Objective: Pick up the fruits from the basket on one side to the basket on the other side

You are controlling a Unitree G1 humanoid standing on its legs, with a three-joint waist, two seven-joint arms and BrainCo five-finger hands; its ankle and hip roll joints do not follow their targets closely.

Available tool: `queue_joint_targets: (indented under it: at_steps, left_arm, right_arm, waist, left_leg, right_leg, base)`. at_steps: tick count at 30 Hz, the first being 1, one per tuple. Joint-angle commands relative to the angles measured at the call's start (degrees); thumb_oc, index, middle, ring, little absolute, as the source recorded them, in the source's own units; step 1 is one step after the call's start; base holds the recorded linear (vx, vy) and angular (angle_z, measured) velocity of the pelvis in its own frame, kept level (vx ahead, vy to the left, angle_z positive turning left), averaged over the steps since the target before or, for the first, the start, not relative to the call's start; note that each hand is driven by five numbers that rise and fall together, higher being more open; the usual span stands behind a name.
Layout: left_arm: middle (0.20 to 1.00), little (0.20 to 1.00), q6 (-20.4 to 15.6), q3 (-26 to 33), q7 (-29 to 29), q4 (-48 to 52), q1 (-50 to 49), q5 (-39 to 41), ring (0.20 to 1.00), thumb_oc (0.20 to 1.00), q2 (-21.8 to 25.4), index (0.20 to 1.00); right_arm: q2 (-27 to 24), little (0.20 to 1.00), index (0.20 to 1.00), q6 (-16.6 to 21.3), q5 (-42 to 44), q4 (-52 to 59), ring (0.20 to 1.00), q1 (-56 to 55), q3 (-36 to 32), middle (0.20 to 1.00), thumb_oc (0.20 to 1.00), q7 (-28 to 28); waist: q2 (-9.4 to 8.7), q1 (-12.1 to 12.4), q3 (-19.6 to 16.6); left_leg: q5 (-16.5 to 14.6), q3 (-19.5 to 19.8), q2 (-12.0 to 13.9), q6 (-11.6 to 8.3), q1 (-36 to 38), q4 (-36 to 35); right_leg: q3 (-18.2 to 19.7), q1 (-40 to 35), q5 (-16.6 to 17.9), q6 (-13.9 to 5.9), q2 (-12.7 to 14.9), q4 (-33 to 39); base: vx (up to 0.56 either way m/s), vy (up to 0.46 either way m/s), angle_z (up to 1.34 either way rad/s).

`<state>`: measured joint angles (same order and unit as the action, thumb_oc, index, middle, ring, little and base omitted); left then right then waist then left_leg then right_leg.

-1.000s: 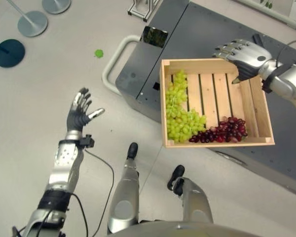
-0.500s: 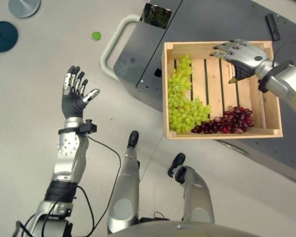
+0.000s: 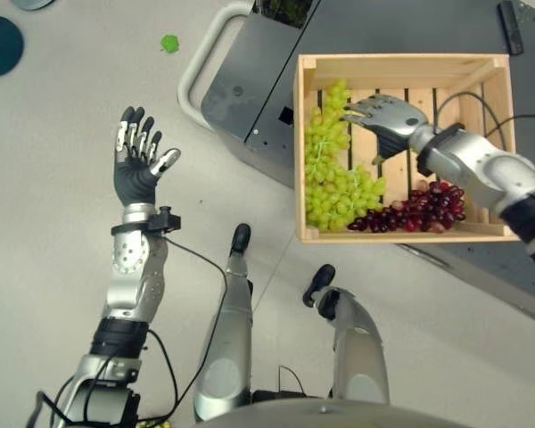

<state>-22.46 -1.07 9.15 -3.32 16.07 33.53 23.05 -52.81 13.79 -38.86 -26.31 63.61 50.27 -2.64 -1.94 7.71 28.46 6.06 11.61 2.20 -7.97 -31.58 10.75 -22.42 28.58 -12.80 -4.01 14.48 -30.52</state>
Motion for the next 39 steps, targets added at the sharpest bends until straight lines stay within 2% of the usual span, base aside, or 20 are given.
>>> queue_joint_targets:
  at_steps: [1, 14, 20, 21, 22, 23, 24, 25, 26, 27, 29, 33, 39]
  left_arm:
    - [1.000, 1.000, -3.87, 0.47, 0.59, 6.58, 2.50, 2.49, 1.000, 1.000, 0.35, 1.000]
    - [1.000, 1.000, -3.71, -0.65, 1.24, 6.88, 3.39, 2.67, 1.000, 1.000, 0.47, 1.000]
    - [1.000, 1.000, -3.55, -0.82, 1.17, 7.49, 3.49, 2.78, 1.000, 1.000, 0.29, 1.000]
    - [1.000, 1.000, -3.50, -0.82, 1.14, 7.39, 3.49, 2.79, 1.000, 1.000, 0.20, 1.000]
    - [1.000, 1.000, -3.52, -0.86, 1.06, 7.54, 3.44, 2.95, 1.000, 1.000, 0.24, 1.000]
    - [1.000, 1.000, -3.38, -0.95, 0.99, 7.47, 3.53, 3.04, 1.000, 1.000, 0.30, 1.000]
    - [1.000, 1.000, -3.30, -1.01, 0.93, 7.50, 3.57, 3.16, 1.000, 1.000, 0.48, 1.000]
    - [1.000, 1.000, -3.18, -1.04, 0.94, 7.42, 3.72, 3.13, 1.000, 1.000, 0.61, 1.000]
    - [1.000, 1.000, -3.05, -1.07, 0.72, 7.58, 3.57, 3.16, 1.000, 1.000, 0.76, 1.000]
    - [1.000, 1.000, -3.03, -1.02, 0.74, 7.53, 3.62, 3.16, 1.000, 1.000, 0.72, 1.000]
    - [1.000, 1.000, -2.78, -1.03, 0.56, 7.68, 3.49, 3.09, 1.000, 1.000, 1.02, 1.000]
    - [1.000, 1.000, -2.33, -1.21, 0.26, 7.89, 3.30, 2.92, 1.000, 1.000, 0.97, 1.000]
    - [1.000, 1.000, -2.39, -1.43, -0.10, 8.30, 3.11, 2.87, 1.000, 1.000, 0.67, 1.000]
  right_arm:
    - [-0.34, 1.000, 1.000, -0.46, -1.55, -0.48, 1.000, 8.13, 4.33, 1.000, 1.000, 0.65]
    - [8.12, 1.000, 1.000, -1.39, -2.67, -5.08, 1.000, 12.67, 7.26, 1.000, 1.000, 0.82]
    - [9.41, 1.000, 1.000, -1.83, -2.58, -6.67, 1.000, 13.88, 8.04, 1.000, 1.000, 1.24]
    - [9.50, 1.000, 1.000, -1.96, -2.53, -7.43, 1.000, 13.91, 8.29, 1.000, 1.000, 1.48]
    - [9.70, 1.000, 1.000, -2.15, -2.52, -8.56, 1.000, 13.97, 8.52, 1.000, 1.000, 1.68]
    - [9.88, 1.000, 1.000, -2.24, -2.59, -9.06, 1.000, 14.20, 8.81, 1.000, 1.000, 2.05]
    - [10.24, 1.000, 1.000, -2.46, -2.71, -9.69, 1.000, 14.43, 9.20, 1.000, 1.000, 2.42]
    - [10.55, 1.000, 1.000, -2.76, -2.81, -10.74, 1.000, 14.58, 9.73, 1.000, 1.000, 3.06]
    - [11.24, 1.000, 1.000, -3.17, -2.45, -12.62, 1.000, 14.77, 9.82, 1.000, 1.000, 3.66]
    - [11.26, 1.000, 1.000, -3.12, -2.45, -12.64, 1.000, 14.85, 9.90, 1.000, 1.000, 3.66]
    - [11.62, 1.000, 1.000, -3.57, -2.83, -14.51, 1.000, 15.57, 10.82, 1.000, 1.000, 4.30]
    - [11.07, 1.000, 1.000, -3.50, -3.27, -15.41, 1.000, 16.53, 11.82, 1.000, 1.000, 4.87]
    - [8.08, 1.000, 1.000, -4.04, -3.10, -15.24, 1.000, 17.92, 10.58, 1.000, 1.000, 1.61]
  waist:
    - [0.12, 1.06, 1.33]
    - [-0.37, 2.49, 1.33]
    - [-0.54, 2.70, 1.33]
    - [-0.73, 2.63, 1.33]
    - [-0.64, 2.88, 1.33]
    - [-0.88, 2.75, 1.33]
    - [-0.79, 2.95, 1.33]
    - [-1.05, 2.90, 1.33]
    - [-0.94, 3.23, 1.33]
    - [-1.12, 3.05, 1.33]
    - [-1.17, 3.34, 1.33]
    - [-1.11, 3.39, 1.33]
    - [-0.83, 3.38, 1.33]
  left_leg:
    - [-2.94, -0.46, -3.52, 3.36, 0.64, 1.64]
    - [-2.64, 0.13, -4.14, 3.62, -1.63, 1.60]
    - [-2.71, 0.49, -4.49, 3.66, -2.05, 1.68]
    - [-4.12, 0.64, -4.53, 3.47, -1.16, 1.72]
    - [-2.86, 0.65, -4.68, 3.63, -2.01, 1.86]
    - [-4.23, 0.82, -4.68, 3.45, -1.22, 1.88]
    - [-2.95, 0.73, -4.76, 3.67, -2.12, 1.92]
    - [-4.32, 0.95, -4.79, 3.54, -1.37, 1.95]
    - [-3.07, 0.84, -4.92, 3.83, -2.40, 2.11]
    - [-4.42, 0.97, -4.88, 3.67, -1.54, 2.11]
    - [-4.63, 1.05, -4.92, 3.77, -1.78, 2.33]
    - [-4.61, 1.18, -5.09, 3.93, -2.36, 2.41]
    - [-4.22, 1.47, -5.08, 3.89, -2.22, 1.70]
  right_leg:
    - [-0.54, 0.46, 4.56, -0.32, -4.45, 6.73]
    - [-1.06, 2.38, 4.82, -0.56, -4.41, 6.72]
    - [-1.38, 2.88, 4.53, -0.55, -4.19, 6.08]
    - [-0.66, 2.22, 3.03, -1.00, -4.30, 5.63]
    - [-1.47, 2.75, 4.31, -0.51, -4.06, 5.90]
    - [-0.74, 2.17, 2.98, -0.99, -4.18, 5.59]
    - [-1.51, 2.90, 4.33, -0.49, -3.97, 5.68]
    - [-0.65, 2.30, 3.04, -0.95, -4.13, 5.49]
    - [-1.36, 3.00, 4.40, -0.50, -3.91, 5.70]
    - [-0.57, 2.38, 3.05, -0.98, -4.09, 5.43]
    - [-0.45, 2.69, 2.77, -1.03, -3.99, 5.00]
    - [-0.46, 3.41, 2.70, -1.11, -3.79, 4.47]
    - [-0.77, 3.69, 2.28, -1.23, -3.63, 3.93]
  base:
    - [0.00, 0.000, 0.00]
    - [0.00, -0.002, 0.04]
    - [0.01, -0.005, 0.00]
    - [0.01, 0.001, 0.07]
    - [0.09, -0.041, 0.11]
    - [-0.08, 0.035, 0.17]
    - [0.07, -0.033, 0.18]
    - [-0.08, 0.047, 0.18]
    - [0.07, -0.031, 0.12]
    - [0.00, 0.012, 0.06]
    - [0.04, -0.015, 0.00]
    - [0.00, 0.000, 0.00]
    - [0.00, 0.000, 0.00]
